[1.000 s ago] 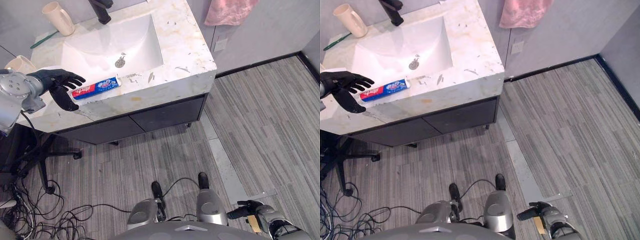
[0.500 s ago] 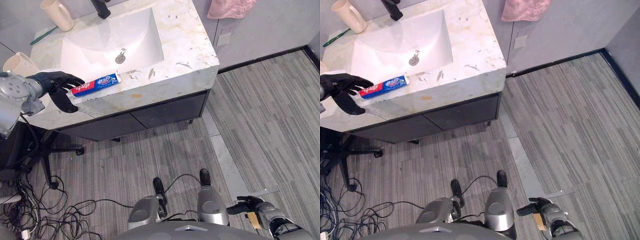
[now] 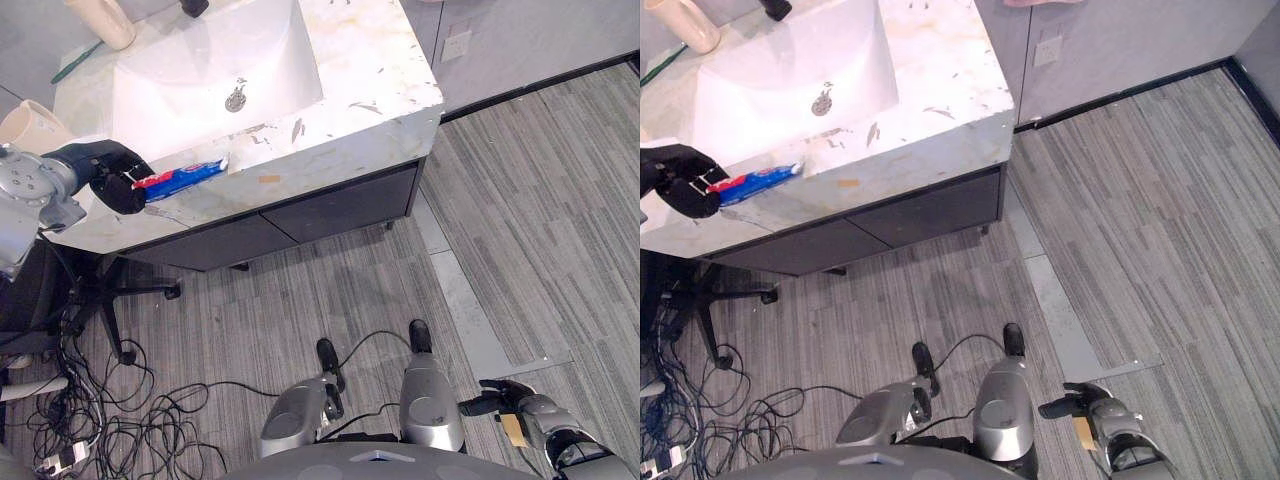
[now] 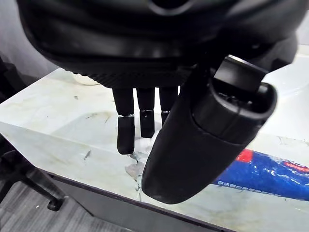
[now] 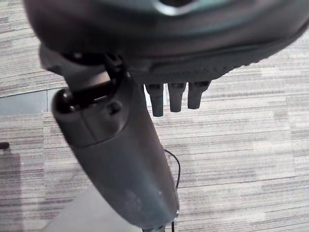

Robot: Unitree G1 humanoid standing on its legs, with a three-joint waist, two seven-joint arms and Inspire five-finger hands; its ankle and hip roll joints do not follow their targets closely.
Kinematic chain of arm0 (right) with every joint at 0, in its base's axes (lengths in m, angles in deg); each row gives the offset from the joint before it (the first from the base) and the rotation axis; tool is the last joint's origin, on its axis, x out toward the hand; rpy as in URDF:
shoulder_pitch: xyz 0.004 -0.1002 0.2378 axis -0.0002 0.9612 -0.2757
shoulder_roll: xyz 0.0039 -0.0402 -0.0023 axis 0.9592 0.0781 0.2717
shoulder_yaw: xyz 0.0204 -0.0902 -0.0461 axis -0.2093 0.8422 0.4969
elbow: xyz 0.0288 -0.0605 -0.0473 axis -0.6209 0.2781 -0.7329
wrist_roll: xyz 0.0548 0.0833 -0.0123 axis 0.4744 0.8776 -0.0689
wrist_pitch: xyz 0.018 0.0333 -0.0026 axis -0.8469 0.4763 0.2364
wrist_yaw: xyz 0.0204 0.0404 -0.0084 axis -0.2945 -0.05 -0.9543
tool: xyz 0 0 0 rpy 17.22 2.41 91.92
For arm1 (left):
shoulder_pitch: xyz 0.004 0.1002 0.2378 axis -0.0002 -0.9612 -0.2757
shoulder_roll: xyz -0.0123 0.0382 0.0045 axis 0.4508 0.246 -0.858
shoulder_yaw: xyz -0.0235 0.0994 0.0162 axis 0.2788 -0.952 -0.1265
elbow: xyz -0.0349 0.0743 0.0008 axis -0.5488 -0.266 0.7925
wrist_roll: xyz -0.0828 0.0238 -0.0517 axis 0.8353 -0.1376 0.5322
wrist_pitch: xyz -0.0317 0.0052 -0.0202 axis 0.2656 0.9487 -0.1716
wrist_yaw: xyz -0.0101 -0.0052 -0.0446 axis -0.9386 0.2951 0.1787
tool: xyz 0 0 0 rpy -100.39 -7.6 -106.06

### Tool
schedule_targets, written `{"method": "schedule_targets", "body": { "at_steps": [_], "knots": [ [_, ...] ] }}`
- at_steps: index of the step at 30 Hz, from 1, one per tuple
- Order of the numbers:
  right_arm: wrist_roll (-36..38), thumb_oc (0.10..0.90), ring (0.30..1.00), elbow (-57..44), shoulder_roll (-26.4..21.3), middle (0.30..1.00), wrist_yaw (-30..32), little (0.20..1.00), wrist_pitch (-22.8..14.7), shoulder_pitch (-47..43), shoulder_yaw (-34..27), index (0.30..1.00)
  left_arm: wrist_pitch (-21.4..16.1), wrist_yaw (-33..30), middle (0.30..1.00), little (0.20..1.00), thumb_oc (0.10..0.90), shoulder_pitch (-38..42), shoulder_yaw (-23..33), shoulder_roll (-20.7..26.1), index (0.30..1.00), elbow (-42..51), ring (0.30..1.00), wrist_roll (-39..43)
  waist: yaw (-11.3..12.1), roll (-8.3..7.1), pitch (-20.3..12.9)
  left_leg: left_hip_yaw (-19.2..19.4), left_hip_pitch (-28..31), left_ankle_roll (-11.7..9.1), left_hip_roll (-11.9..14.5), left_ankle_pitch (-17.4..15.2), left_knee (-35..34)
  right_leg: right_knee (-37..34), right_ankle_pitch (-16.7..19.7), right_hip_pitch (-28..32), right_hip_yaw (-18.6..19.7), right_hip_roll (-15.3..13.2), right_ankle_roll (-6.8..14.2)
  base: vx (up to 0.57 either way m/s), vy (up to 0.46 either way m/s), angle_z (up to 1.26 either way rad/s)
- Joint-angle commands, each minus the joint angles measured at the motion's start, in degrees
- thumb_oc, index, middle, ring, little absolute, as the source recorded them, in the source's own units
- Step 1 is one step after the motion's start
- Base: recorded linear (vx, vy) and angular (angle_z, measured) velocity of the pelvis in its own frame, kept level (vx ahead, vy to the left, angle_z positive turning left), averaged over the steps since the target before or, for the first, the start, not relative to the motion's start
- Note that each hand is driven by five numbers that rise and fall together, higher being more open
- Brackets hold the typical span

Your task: Organize the bathroom.

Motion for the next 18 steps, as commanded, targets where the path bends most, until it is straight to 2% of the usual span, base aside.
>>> {"method": "schedule_targets", "body": {
  "at_steps": [1, 3, 5, 7, 8, 9, 11, 13, 17, 18],
  "knots": [
    [2.0, 0.8, 0.9, 0.0, -2.2, 0.9, 0.8, 0.9, -0.5, 3.0, -1.4, 0.9, 0.0, -2.2, 0.3, 0.3, 0.4, -2.4, 6.5, 1.1, 0.3, -2.1, 0.3, -1.2, -0.8, -1.71, -2.0, 0.1, -4.4, 0.7, 4.3, -7.4, 11.5, 6.1, -7.0, -4.6, 3.4, -4.3, 2.4, 0.0, 0.0, 0.0],
    [2.1, 0.8, 0.9, -0.1, -2.1, 0.9, 1.0, 0.9, -0.7, 3.2, -1.6, 0.9, 0.0, -2.8, 0.3, 0.3, 0.4, -3.0, 7.2, 0.9, 0.3, -2.1, 0.3, -0.2, -0.8, -1.77, -2.1, 0.2, -4.2, 0.7, 4.2, -7.4, 11.3, 5.9, -7.0, -4.4, 3.4, -4.2, 2.4, 0.0, 0.0, 0.0],
    [2.8, 0.8, 0.9, -0.4, -2.0, 0.9, 1.7, 0.9, -1.0, 3.4, -1.7, 0.9, 0.4, -4.3, 0.3, 0.3, 0.4, -3.9, 8.4, 0.2, 0.3, -2.0, 0.3, 5.4, -0.9, -1.93, -2.3, 0.4, -3.9, 0.7, 4.2, -7.4, 11.2, 5.6, -7.0, -4.1, 3.4, -4.2, 2.4, 0.0, 0.0, 0.0],
    [3.0, 0.8, 0.9, -0.4, -1.9, 0.9, 1.9, 0.9, -1.1, 3.4, -1.7, 0.9, 0.3, -4.8, 0.3, 0.3, 0.4, -4.1, 8.6, 0.2, 0.3, -1.9, 0.3, 6.7, -0.9, -1.95, -2.3, 0.4, -3.8, 0.6, 4.2, -7.4, 11.1, 5.6, -7.0, -4.0, 3.4, -4.2, 2.4, 0.0, 0.0, 0.0],
    [5.7, 0.8, 0.9, -0.4, -1.5, 0.9, 3.3, 0.9, -1.8, 3.6, -2.4, 0.9, 0.8, -5.9, 0.3, 0.3, 0.4, -4.8, 10.3, -1.4, 0.3, -1.0, 0.3, 14.8, -0.9, -2.32, -2.7, 0.6, -3.5, 0.7, 4.3, -7.4, 10.8, 5.1, -6.9, -3.5, 3.4, -4.1, 2.4, 0.04, -0.011, 0.03],
    [11.6, 0.8, 0.9, -1.1, -1.0, 0.9, 6.9, 0.9, -3.3, 4.5, -4.4, 0.9, 1.5, -9.4, 0.3, 0.3, 0.4, -6.6, 13.5, -3.8, 0.3, 2.4, 0.3, 23.0, -1.0, -3.03, -3.2, 1.0, -2.7, 0.7, 4.4, -7.4, 10.2, 4.4, -6.9, -2.8, 3.3, -3.9, 2.6, 0.06, -0.014, 0.01],
    [14.2, 0.8, 0.9, -1.8, -1.1, 0.9, 8.5, 0.9, -4.4, 5.1, -6.1, 0.9, 1.7, -11.4, 0.3, 0.3, 0.4, -7.8, 15.1, -4.9, 0.3, 4.3, 0.3, 25.5, -1.1, -3.46, -3.5, 1.1, -2.4, 0.6, 4.5, -7.5, 10.0, 3.8, -6.7, -2.3, 3.2, -3.8, 2.7, 0.05, -0.021, 0.01],
    [19.6, 0.8, 0.9, -6.2, -1.5, 0.9, 12.8, 0.9, -7.2, 7.3, -11.9, 0.9, 3.0, -15.7, 0.3, 0.3, 0.4, -10.8, 19.2, -7.0, 0.3, 9.7, 0.3, 28.9, -1.6, -5.13, -4.3, 1.7, -1.4, 0.6, 4.8, -7.8, 9.5, 2.9, -6.6, -1.2, 2.9, -3.5, 3.0, 0.05, -0.048, 0.05],
    [22.4, 0.8, 0.9, -12.7, -3.0, 0.9, 15.8, 0.9, -9.1, 10.0, -17.6, 0.9, 4.0, -18.2, 0.3, 0.3, 0.4, -13.0, 22.4, -8.5, 0.3, 14.9, 0.3, 29.8, -2.1, -7.3, -5.7, 2.2, -1.1, 0.5, 5.5, -8.1, 9.6, 1.9, -6.1, -0.8, 2.8, -3.0, 3.1, 0.03, -0.065, -0.01],
    [22.5, 0.8, 0.9, -16.9, -4.9, 0.9, 17.3, 0.9, -10.9, 11.0, -21.6, 0.9, 4.7, -18.6, 0.3, 0.3, 0.4, -13.6, 23.8, -8.5, 0.3, 16.6, 0.3, 30.7, -2.5, -8.57, -6.7, 2.3, -0.7, 0.4, 5.8, -8.4, 9.9, 1.4, -5.9, -0.1, 2.7, -2.7, 3.2, 0.06, -0.082, -0.01]
  ]
}}
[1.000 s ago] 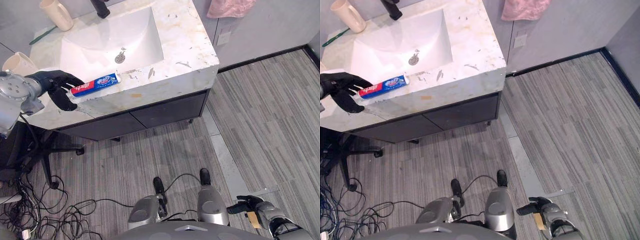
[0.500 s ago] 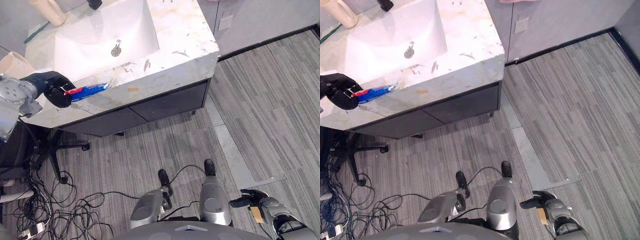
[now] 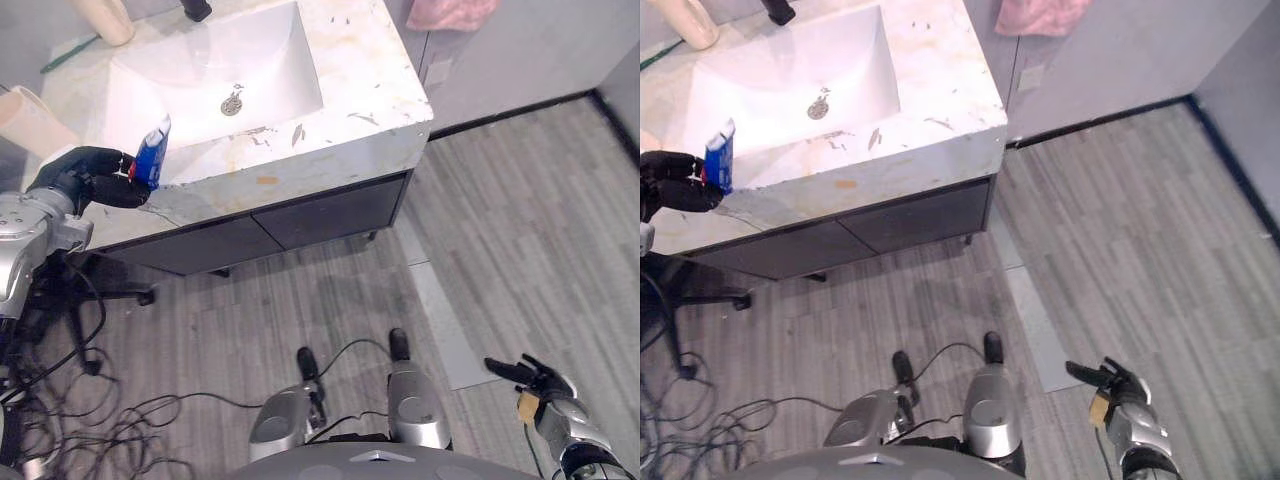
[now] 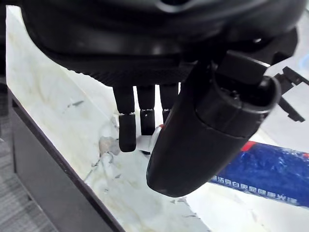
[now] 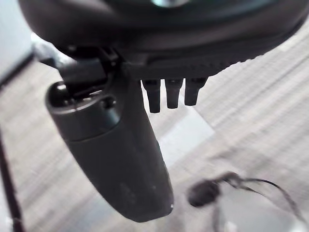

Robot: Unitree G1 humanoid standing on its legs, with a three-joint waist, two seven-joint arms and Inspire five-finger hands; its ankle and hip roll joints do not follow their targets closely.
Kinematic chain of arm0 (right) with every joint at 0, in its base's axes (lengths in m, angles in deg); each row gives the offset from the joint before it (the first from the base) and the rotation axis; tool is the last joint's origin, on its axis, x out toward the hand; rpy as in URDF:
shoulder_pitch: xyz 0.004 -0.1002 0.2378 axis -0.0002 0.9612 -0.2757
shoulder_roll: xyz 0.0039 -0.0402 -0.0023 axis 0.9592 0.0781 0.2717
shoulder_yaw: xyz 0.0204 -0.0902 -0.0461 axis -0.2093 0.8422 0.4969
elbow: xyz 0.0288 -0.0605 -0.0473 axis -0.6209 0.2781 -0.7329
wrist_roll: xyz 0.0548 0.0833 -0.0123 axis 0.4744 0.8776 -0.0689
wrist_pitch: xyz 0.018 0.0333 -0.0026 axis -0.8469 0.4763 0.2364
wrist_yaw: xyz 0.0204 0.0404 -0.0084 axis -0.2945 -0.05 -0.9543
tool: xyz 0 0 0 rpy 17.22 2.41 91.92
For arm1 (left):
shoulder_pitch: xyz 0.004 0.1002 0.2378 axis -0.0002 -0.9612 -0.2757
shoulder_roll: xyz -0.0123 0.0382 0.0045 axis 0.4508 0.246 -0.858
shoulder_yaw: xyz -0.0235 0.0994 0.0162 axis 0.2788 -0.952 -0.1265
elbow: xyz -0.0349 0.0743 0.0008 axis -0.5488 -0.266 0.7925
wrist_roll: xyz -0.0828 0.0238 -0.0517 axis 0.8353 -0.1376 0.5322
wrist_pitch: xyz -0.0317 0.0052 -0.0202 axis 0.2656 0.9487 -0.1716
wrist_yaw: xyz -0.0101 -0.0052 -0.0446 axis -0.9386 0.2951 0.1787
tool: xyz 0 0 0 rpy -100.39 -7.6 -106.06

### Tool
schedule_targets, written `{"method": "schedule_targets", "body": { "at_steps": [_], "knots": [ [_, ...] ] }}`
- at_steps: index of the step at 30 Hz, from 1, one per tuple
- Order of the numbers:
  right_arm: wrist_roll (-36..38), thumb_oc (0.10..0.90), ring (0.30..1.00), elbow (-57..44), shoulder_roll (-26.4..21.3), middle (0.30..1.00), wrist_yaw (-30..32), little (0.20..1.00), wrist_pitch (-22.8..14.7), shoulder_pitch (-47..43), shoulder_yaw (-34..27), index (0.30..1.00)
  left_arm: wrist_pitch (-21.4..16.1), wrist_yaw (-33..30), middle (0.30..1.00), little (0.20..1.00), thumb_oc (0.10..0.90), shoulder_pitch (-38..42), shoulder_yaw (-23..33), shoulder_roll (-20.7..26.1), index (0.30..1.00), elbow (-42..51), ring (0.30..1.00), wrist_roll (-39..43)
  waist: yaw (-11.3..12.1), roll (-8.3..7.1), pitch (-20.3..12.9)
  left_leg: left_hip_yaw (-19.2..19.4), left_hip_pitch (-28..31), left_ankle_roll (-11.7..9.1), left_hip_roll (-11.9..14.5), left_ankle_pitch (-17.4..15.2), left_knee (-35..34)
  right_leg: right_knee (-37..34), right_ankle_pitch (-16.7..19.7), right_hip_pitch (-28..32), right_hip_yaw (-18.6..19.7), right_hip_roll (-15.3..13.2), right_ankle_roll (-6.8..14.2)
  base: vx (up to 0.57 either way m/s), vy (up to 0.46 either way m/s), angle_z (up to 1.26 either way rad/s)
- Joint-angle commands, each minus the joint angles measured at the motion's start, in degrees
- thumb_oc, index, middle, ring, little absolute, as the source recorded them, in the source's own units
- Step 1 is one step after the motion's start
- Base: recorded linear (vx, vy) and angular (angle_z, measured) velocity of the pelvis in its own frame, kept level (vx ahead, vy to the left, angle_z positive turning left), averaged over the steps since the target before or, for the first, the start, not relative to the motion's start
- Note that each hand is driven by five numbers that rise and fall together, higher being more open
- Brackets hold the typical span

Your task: Organize the bathroom.

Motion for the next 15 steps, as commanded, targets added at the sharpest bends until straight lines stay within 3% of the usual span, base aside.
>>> {"method": "schedule_targets", "body": {
  "at_steps": [1, 6, 8, 12, 15],
  "knots": [
    [1.8, 0.8, 0.9, -4.9, -6.6, 0.9, 5.4, 0.9, -5.7, 4.5, -3.4, 0.9, -3.1, -0.1, 0.3, 0.3, 0.4, 2.9, 2.0, -0.9, 0.3, 6.1, 0.3, 8.1, -2.9, -1.09, -5.3, 1.6, -2.9, 0.3, 5.4, -8.7, 10.9, 1.8, -6.1, -1.9, 2.6, -3.0, 2.9, 0.08, -0.069, -0.01],
    [-3.4, 0.8, 0.9, -15.4, -13.9, 0.9, 7.9, 0.9, -9.2, 3.7, -12.1, 0.9, -3.3, -3.5, 0.3, 0.3, 0.4, 5.7, 2.4, -2.3, 0.3, 8.4, 0.3, 17.6, -3.4, -2.4, -7.5, 1.8, -1.6, 0.1, 5.6, -9.5, 10.8, 1.0, -6.6, -0.2, 2.7, -2.5, 3.0, 0.06, -0.009, -0.04],
    [-6.2, 0.8, 0.9, -21.4, -16.7, 0.9, 9.0, 0.9, -8.9, 2.2, -14.5, 0.9, -4.4, -5.1, 0.3, 0.3, 0.4, 7.8, 1.8, -3.0, 0.3, 8.9, 0.3, 20.4, -3.6, -2.67, -8.4, 2.1, -1.1, 0.2, 5.6, -9.4, 10.3, 0.8, -6.6, -0.2, 3.0, -2.3, 2.9, 0.03, 0.017, -0.1],
    [-13.1, 0.8, 0.9, -32.9, -20.9, 0.9, 10.2, 0.9, -8.1, -2.0, -16.3, 0.9, -4.3, -9.2, 0.3, 0.3, 0.4, 11.6, 0.1, -4.5, 0.3, 10.0, 0.3, 22.9, -3.8, -2.67, -9.5, 2.6, -0.1, 0.1, 5.3, -9.9, 9.6, 0.7, -7.3, 0.4, 3.3, -2.0, 3.0, 0.03, 0.027, -0.21],
    [-17.9, 0.8, 0.9, -40.5, -25.3, 0.9, 9.6, 0.9, -8.5, -7.4, -14.4, 0.9, -4.3, -10.3, 0.3, 0.3, 0.4, 14.5, -2.2, -5.3, 0.3, 9.7, 0.3, 23.6, -3.1, -2.47, -10.3, 2.7, 0.4, 0.2, 5.1, -10.1, 9.4, 0.8, -7.5, 0.6, 3.7, -1.7, 3.0, 0.01, 0.021, -0.31]
  ]
}}
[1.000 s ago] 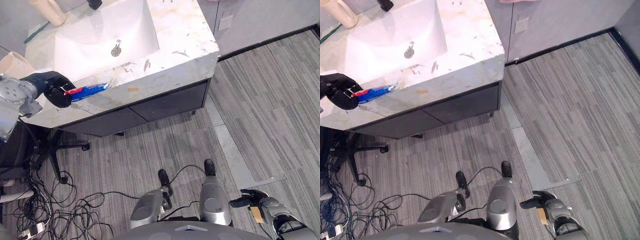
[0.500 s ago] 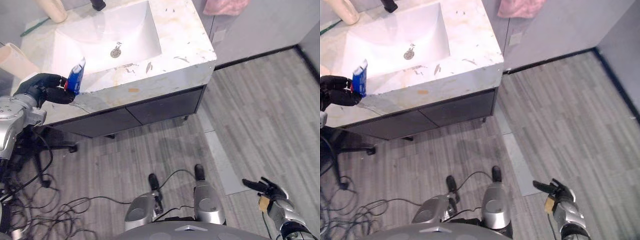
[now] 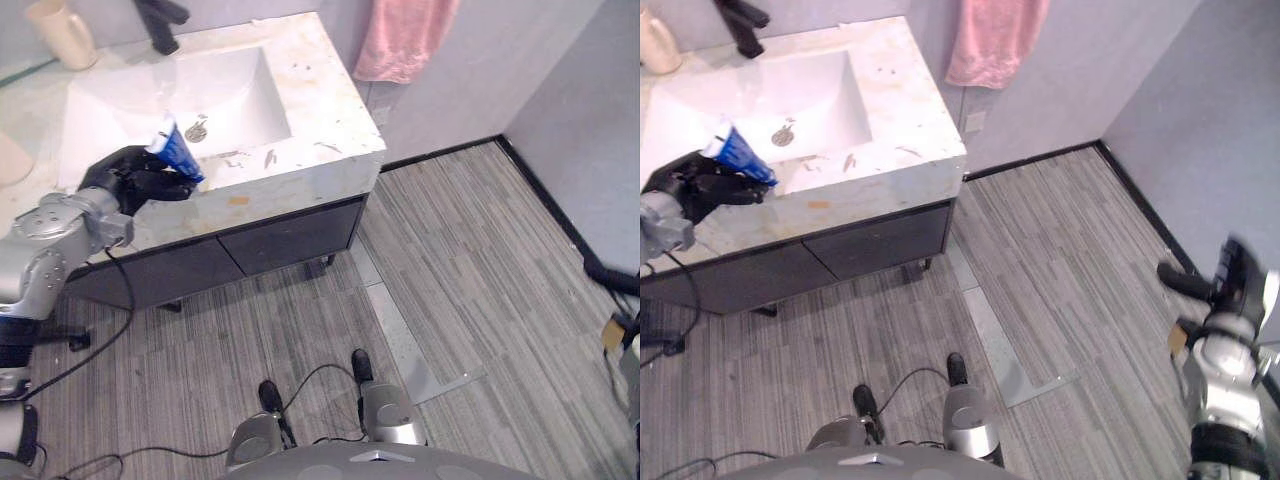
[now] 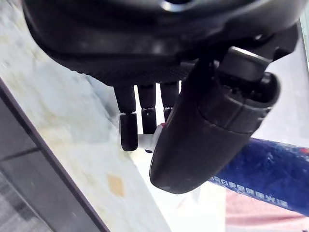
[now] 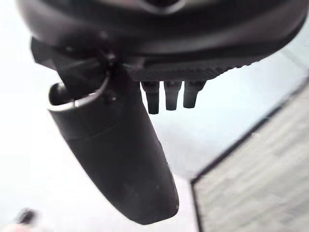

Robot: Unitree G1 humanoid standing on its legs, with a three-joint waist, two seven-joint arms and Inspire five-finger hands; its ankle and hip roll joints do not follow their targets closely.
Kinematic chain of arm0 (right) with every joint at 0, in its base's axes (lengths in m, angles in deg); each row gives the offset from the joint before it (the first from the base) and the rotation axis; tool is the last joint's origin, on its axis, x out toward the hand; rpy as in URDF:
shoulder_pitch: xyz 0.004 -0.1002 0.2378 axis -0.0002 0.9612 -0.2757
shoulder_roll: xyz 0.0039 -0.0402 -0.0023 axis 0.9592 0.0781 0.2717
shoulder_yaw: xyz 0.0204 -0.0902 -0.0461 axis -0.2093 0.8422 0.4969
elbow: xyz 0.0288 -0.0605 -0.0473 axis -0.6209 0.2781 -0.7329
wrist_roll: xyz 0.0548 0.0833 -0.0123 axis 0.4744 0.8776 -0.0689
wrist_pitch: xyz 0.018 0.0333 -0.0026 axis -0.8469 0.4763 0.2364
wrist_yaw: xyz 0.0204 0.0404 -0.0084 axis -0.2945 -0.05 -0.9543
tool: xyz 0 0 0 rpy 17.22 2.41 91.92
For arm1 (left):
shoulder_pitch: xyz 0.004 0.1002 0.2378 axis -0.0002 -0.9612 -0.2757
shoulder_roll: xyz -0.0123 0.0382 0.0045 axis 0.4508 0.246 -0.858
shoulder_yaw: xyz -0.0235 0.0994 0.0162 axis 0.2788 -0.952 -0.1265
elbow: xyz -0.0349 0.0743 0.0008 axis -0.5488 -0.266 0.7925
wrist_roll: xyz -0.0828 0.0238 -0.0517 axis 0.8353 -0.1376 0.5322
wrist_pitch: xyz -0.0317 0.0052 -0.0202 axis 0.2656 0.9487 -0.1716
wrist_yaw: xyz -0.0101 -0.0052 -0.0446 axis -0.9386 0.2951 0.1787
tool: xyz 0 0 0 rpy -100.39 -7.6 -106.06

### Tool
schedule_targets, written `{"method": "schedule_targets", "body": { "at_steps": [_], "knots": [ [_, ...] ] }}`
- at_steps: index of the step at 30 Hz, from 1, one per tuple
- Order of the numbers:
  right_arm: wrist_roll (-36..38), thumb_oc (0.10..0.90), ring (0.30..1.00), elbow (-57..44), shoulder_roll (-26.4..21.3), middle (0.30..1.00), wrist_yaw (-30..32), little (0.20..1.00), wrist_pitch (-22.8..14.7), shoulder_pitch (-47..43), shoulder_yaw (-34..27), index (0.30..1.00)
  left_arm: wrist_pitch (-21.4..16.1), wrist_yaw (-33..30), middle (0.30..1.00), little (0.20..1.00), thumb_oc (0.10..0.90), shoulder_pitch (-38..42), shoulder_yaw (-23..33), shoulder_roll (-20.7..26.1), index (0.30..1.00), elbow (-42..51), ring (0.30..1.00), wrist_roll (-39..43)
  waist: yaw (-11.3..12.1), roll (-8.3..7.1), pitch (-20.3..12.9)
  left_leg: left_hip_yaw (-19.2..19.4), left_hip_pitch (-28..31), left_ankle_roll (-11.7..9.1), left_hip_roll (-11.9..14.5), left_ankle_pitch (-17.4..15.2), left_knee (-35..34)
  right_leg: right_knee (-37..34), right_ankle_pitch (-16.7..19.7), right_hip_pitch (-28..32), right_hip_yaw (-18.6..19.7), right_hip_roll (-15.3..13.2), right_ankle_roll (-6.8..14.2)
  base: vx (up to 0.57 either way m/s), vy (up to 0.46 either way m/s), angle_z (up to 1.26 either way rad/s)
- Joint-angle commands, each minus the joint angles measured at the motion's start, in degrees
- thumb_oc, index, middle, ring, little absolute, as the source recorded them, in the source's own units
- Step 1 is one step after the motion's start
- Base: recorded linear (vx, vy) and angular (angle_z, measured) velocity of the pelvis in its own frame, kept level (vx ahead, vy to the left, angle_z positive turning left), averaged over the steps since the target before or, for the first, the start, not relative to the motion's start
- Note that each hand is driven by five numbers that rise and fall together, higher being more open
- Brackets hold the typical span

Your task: Organize the bathroom.

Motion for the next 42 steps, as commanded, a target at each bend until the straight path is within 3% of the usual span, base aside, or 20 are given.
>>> {"method": "schedule_targets", "body": {
  "at_steps": [1, 5, 11, 15, 21, 31, 39, 42],
  "knots": [
    [-8.1, 0.8, 0.9, -4.8, -11.7, 0.9, 0.6, 0.9, -5.8, -7.5, -0.3, 0.9, -6.7, -1.9, 0.3, 0.3, 0.4, 11.5, 1.6, 0.4, 0.3, 3.7, 0.3, 3.0, 0.4, 3.02, -4.4, -0.5, 0.1, 0.1, 4.6, -7.5, 6.7, 6.5, -11.3, -1.3, 0.5, -2.3, 2.9, 0.02, 0.016, -0.19],
    [-15.6, 0.8, 0.9, -9.3, -15.3, 0.9, -2.9, 0.9, -6.1, -18.5, 10.0, 0.9, -7.6, -1.6, 0.3, 0.3, 0.4, 13.3, -1.3, -1.0, 0.3, 2.3, 0.3, 2.5, 2.0, 3.14, -5.4, -0.7, 0.9, 0.2, 4.3, -7.6, 6.5, 6.2, -11.5, -0.4, 0.5, -2.1, 2.7, 0.04, -0.002, -0.15],
    [-22.1, 0.8, 0.9, -11.4, -16.1, 0.9, -7.6, 0.9, -6.1, -31.2, 23.2, 0.9, -8.0, 1.2, 0.3, 0.3, 0.4, 13.4, -2.8, -2.7, 0.3, 0.5, 0.3, 1.2, 4.0, 3.04, -6.8, -1.3, 1.5, 0.2, 4.3, -7.5, 6.4, 5.8, -11.8, 0.7, 0.0, -2.2, 2.6, 0.04, -0.026, -0.01],
    [-19.9, 0.8, 0.9, -10.9, -14.4, 0.9, -10.5, 0.9, -4.1, -42.8, 34.8, 0.9, -8.0, 3.5, 0.3, 0.3, 0.4, 13.9, -4.4, -3.7, 0.3, -0.1, 0.3, 0.8, 6.3, 2.86, -7.7, -2.5, 1.6, 0.0, 4.5, -7.3, 6.6, 5.2, -11.9, 1.7, -0.7, -2.3, 2.5, 0.05, -0.054, 0.13],
    [-16.9, 0.8, 0.9, -12.6, -10.9, 0.9, -13.2, 0.9, -0.6, -49.1, 40.8, 0.9, -6.8, 5.4, 0.3, 0.3, 0.4, 13.0, -4.5, -4.9, 0.3, 0.9, 0.3, 0.8, 7.9, 2.73, -8.5, -3.7, 1.9, -0.3, 4.9, -7.0, 6.4, 4.7, -12.0, 2.7, -1.1, -2.3, 2.5, 0.05, -0.04, 0.16],
    [-16.4, 0.8, 0.9, -16.4, -4.9, 0.9, -13.4, 0.9, 3.4, -55.4, 45.4, 0.9, -4.6, 5.5, 0.3, 0.3, 0.4, 13.0, -5.2, -8.3, 0.3, 2.7, 0.3, -0.5, 9.7, 2.08, -9.4, -4.6, 1.9, -0.6, 5.4, -6.6, 5.8, 4.6, -12.1, 3.0, -1.3, -2.2, 2.4, 0.02, -0.014, 0.06],
    [-2.7, 0.8, 0.9, -17.6, 3.3, 0.9, -12.1, 0.9, 7.0, -55.8, 47.5, 0.9, -3.5, 4.9, 0.3, 0.3, 0.4, 14.4, -7.0, -11.1, 0.3, 3.4, 0.3, -1.9, 10.3, 1.82, -9.5, -5.0, 2.5, -0.7, 5.8, -6.1, 5.2, 4.8, -12.1, 3.3, -1.3, -2.1, 2.2, 0.02, -0.01, 0.06],
    [9.8, 0.8, 0.9, -16.7, 9.1, 0.9, -10.6, 0.9, 9.1, -54.9, 48.3, 0.9, -3.8, 5.2, 0.3, 0.3, 0.4, 14.6, -8.0, -12.6, 0.3, 3.3, 0.3, -3.2, 10.6, 1.82, -9.4, -5.1, 3.0, -0.7, 5.9, -5.9, 5.0, 4.8, -12.1, 3.7, -1.4, -2.1, 2.1, 0.03, -0.007, 0.06]
  ]
}}
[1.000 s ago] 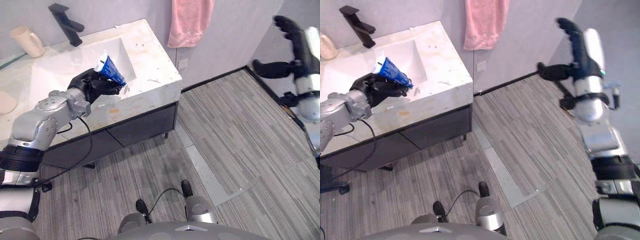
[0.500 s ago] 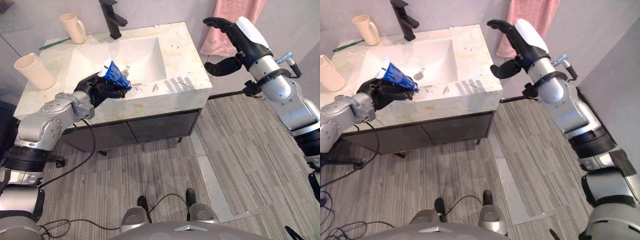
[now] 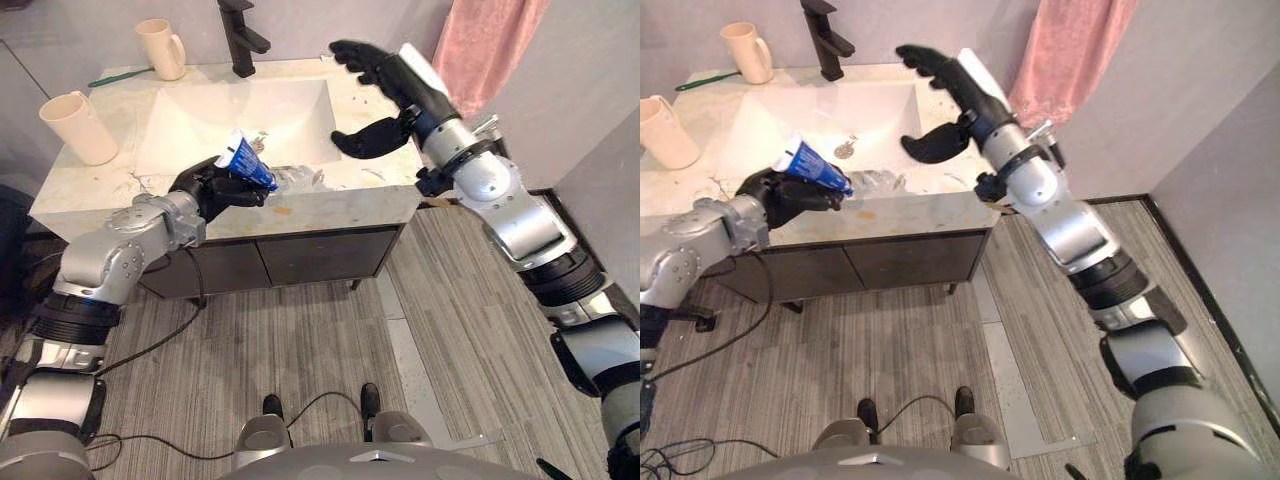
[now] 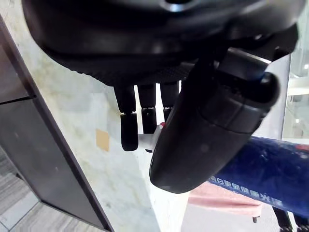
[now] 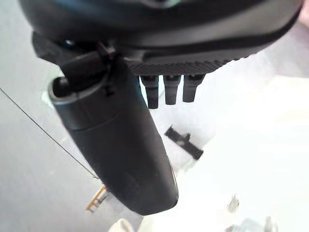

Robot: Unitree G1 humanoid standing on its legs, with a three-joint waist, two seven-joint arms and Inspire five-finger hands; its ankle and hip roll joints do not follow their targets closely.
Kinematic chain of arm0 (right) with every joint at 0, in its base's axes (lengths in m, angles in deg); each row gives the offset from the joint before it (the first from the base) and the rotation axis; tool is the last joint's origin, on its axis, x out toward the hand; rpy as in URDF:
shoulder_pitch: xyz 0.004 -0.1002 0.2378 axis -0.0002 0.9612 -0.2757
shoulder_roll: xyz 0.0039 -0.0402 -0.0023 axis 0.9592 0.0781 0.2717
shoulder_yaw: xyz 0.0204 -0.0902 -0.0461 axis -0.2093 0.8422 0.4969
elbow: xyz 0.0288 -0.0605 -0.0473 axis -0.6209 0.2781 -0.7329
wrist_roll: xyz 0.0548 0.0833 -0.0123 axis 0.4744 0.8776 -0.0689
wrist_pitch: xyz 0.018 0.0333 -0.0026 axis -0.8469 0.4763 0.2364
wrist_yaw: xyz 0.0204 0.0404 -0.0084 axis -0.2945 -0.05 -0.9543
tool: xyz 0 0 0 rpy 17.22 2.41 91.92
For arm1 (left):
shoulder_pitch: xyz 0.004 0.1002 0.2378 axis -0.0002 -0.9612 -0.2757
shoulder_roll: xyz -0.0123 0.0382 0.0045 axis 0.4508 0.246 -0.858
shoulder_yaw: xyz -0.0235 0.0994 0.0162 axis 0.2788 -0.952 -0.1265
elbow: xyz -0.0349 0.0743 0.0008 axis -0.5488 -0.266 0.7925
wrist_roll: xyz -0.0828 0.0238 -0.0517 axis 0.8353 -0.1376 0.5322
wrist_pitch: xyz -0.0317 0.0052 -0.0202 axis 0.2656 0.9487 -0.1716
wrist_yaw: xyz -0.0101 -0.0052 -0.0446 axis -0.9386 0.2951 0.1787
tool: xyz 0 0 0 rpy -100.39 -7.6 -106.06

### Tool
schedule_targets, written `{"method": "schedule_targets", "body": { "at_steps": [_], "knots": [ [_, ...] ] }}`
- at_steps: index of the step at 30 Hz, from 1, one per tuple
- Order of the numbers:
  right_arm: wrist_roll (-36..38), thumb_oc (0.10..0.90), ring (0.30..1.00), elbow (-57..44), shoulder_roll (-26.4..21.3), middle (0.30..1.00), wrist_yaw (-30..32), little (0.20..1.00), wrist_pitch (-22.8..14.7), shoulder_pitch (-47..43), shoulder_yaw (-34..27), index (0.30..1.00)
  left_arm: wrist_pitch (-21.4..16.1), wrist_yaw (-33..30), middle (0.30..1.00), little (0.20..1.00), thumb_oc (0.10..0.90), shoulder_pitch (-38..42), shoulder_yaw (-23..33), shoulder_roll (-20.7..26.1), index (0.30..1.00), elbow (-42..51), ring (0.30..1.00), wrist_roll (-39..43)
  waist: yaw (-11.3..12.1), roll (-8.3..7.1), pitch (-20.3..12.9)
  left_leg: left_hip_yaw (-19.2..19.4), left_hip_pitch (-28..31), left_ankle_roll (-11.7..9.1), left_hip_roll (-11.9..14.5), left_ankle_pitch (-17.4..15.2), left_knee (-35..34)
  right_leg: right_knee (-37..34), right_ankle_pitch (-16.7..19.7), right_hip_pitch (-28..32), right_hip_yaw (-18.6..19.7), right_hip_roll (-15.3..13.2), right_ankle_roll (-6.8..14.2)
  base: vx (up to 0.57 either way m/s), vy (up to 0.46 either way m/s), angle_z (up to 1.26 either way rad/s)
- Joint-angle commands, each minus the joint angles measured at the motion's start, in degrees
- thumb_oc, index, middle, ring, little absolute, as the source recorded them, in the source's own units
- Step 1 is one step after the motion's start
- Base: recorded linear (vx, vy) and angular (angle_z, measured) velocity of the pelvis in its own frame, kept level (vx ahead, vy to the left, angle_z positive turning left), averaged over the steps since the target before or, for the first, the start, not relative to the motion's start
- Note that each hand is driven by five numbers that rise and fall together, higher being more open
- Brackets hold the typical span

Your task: Organize the bathroom.

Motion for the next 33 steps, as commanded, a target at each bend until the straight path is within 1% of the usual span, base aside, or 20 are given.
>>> {"method": "schedule_targets", "body": {
  "at_steps": [1, 3, 6, 9, 11, 12, 16, 20, 22, 26, 33],
  "knots": [
    [11.9, 0.8, 0.9, -1.7, 3.8, 0.9, 4.4, 0.9, -1.9, -7.2, -0.5, 0.9, -5.5, 0.4, 0.3, 0.3, 0.4, 8.6, -0.2, -0.7, 0.3, 4.0, 0.3, -1.9, 0.5, 1.16, -6.7, -0.6, 1.1, 0.0, 4.4, -5.3, 4.4, 7.1, -11.9, -2.2, 2.3, -3.8, 3.9, 0.02, -0.003, 0.09],
    [15.6, 0.8, 0.9, -1.1, 7.0, 0.9, 5.1, 0.9, -1.4, -6.4, -0.2, 0.9, -5.6, 0.5, 0.3, 0.3, 0.4, 8.8, -0.6, -1.1, 0.3, 4.0, 0.3, -2.3, 0.6, 1.18, -6.7, -0.6, 1.2, 0.1, 4.4, -5.3, 4.3, 7.2, -11.9, -2.2, 2.3, -3.8, 3.9, 0.02, -0.003, 0.08],
    [15.4, 0.8, 0.9, -0.1, 10.7, 0.9, 4.8, 0.9, -1.6, -6.1, 0.5, 0.9, -5.1, 0.1, 0.3, 0.3, 0.4, 9.5, -1.3, -1.7, 0.3, 3.7, 0.3, -2.4, 0.8, 1.18, -6.9, -0.5, 1.4, 0.1, 4.5, -5.2, 4.2, 7.3, -11.9, -2.1, 2.1, -3.9, 3.9, 0.03, -0.005, 0.1],
    [17.1, 0.8, 0.9, 0.1, 12.3, 0.9, 4.4, 0.9, -0.8, -5.7, 0.8, 0.9, -4.8, -0.5, 0.3, 0.3, 0.4, 9.9, -1.6, -2.1, 0.3, 3.5, 0.3, -2.4, 0.8, 1.16, -7.1, -0.4, 1.6, 0.1, 4.6, -5.0, 4.1, 7.4, -11.9, -2.1, 2.0, -3.9, 4.0, 0.02, -0.005, 0.08],
    [16.6, 0.8, 0.9, 0.1, 12.9, 0.9, 3.9, 0.9, -0.2, -5.4, 0.8, 0.9, -5.0, -0.8, 0.3, 0.3, 0.4, 9.9, -1.6, -2.2, 0.3, 3.3, 0.3, -2.7, 0.8, 1.16, -7.2, -0.4, 1.6, 0.1, 4.6, -5.0, 4.0, 7.4, -11.9, -2.2, 2.0, -4.0, 4.0, 0.01, -0.002, 0.02],
    [16.6, 0.8, 0.9, 0.2, 13.2, 0.9, 2.8, 0.9, 0.7, -5.6, 1.0, 0.9, -5.1, -0.6, 0.3, 0.3, 0.4, 10.1, -1.4, -2.3, 0.3, 2.9, 0.3, -3.3, 0.8, 1.05, -7.3, -0.2, 1.7, 0.1, 4.7, -5.0, 3.9, 7.5, -11.9, -2.3, 1.9, -4.0, 4.1, 0.0, 0.0, 0.0],
    [16.4, 0.8, 0.9, -0.1, 13.4, 0.9, 1.5, 0.9, 2.3, -5.2, 1.6, 0.9, -4.6, -1.8, 0.3, 0.3, 0.4, 10.7, -1.3, -2.2, 0.3, 2.6, 0.3, -3.2, 0.5, 1.01, -7.5, 0.1, 1.9, 0.1, 4.8, -4.8, 3.7, 7.6, -11.9, -2.2, 1.9, -3.9, 4.0, 0.0, 0.0, 0.0],
    [16.0, 0.8, 0.9, 0.0, 13.6, 0.9, 0.0, 0.9, 3.1, -5.0, 1.9, 0.9, -5.1, -2.6, 0.3, 0.3, 0.4, 10.9, -1.3, -2.2, 0.3, 2.2, 0.3, -3.4, 0.4, 1.02, -7.4, 0.1, 2.0, 0.0, 4.8, -4.7, 3.7, 7.6, -11.8, -2.1, 2.0, -3.9, 4.0, 0.0, 0.0, 0.0],
    [13.9, 0.8, 0.9, 0.1, 13.3, 0.9, -1.6, 0.9, 4.0, -4.8, 2.2, 0.9, -6.1, -4.2, 0.3, 0.3, 0.4, 10.9, -0.8, -2.1, 0.3, 1.7, 0.3, -3.1, 0.3, 1.05, -7.4, 0.3, 2.1, 0.0, 4.9, -4.6, 3.5, 7.7, -11.9, -2.1, 2.0, -3.9, 4.0, 0.0, 0.0, 0.0],
    [11.5, 0.8, 0.9, 0.4, 12.2, 0.9, -3.1, 0.9, 4.9, -4.6, 2.3, 0.9, -6.7, -5.7, 0.3, 0.3, 0.4, 10.8, 0.3, -2.0, 0.3, 1.5, 0.3, -3.0, 0.2, 0.98, -7.5, 0.5, 2.2, -0.1, 5.1, -4.5, 3.4, 7.5, -11.8, -2.1, 1.8, -3.8, 3.9, 0.0, 0.0, 0.0],
    [10.2, 0.8, 0.9, 0.6, 9.9, 0.9, -4.2, 0.9, 5.6, -3.3, 1.1, 0.9, -7.1, -5.0, 0.3, 0.3, 0.4, 9.8, 1.9, -1.1, 0.3, 1.2, 0.3, -3.7, -0.2, 1.07, -7.2, 0.7, 2.3, -0.3, 5.6, -4.3, 3.2, 7.5, -11.8, -2.2, 1.6, -3.9, 3.9, 0.0, 0.0, 0.0]
  ]
}}
